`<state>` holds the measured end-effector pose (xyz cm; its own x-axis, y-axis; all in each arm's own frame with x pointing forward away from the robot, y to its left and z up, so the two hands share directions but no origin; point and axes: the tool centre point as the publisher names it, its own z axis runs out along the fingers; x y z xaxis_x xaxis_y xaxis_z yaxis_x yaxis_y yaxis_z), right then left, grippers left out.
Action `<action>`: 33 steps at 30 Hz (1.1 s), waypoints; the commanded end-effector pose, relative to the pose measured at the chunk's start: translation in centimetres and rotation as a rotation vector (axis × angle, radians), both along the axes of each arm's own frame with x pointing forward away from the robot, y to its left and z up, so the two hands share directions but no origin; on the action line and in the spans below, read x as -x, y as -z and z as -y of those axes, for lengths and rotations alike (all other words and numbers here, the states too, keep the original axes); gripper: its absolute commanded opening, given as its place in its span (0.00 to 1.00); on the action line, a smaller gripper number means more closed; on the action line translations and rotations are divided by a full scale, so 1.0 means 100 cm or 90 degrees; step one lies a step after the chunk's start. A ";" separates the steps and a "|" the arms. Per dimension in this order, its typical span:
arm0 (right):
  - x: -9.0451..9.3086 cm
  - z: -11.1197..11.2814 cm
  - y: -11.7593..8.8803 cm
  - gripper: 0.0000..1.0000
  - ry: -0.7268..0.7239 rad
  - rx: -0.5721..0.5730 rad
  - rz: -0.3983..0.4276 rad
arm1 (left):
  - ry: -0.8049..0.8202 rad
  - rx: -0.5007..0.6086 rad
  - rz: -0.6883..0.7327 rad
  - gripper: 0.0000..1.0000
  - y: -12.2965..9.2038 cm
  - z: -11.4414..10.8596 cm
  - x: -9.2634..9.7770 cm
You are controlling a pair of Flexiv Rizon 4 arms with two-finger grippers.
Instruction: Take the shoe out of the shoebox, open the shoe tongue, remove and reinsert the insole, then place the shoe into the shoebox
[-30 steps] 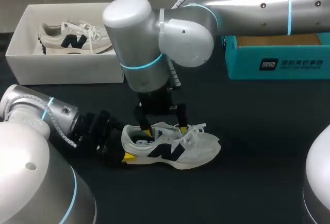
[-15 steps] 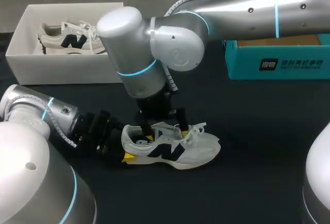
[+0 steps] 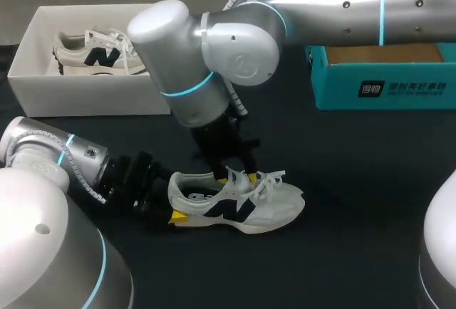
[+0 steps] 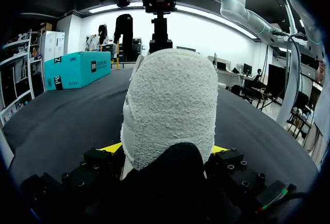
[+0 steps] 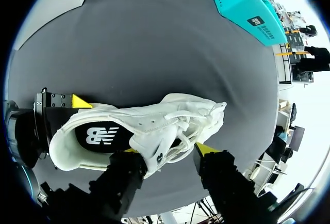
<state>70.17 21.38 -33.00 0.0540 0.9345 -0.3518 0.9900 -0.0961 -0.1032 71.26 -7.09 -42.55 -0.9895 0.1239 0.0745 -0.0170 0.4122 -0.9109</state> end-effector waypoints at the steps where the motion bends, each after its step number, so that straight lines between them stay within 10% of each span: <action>1: 0.005 0.001 -0.003 0.36 0.072 0.012 0.039 | -0.001 -0.001 0.000 0.00 0.001 0.001 0.000; 4: 0.004 0.002 -0.001 0.00 0.077 0.006 0.037 | -0.001 -0.001 0.000 0.00 0.001 0.001 0.000; 33: 0.031 0.084 -0.007 0.00 0.192 -0.031 0.058 | -0.001 -0.001 0.000 0.00 0.001 0.001 0.000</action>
<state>67.83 13.77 -31.96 0.1389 0.9380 -0.3177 0.9787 -0.1790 -0.1007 71.26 -7.13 -42.52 -0.9895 0.1245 0.0740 -0.0163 0.4118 -0.9111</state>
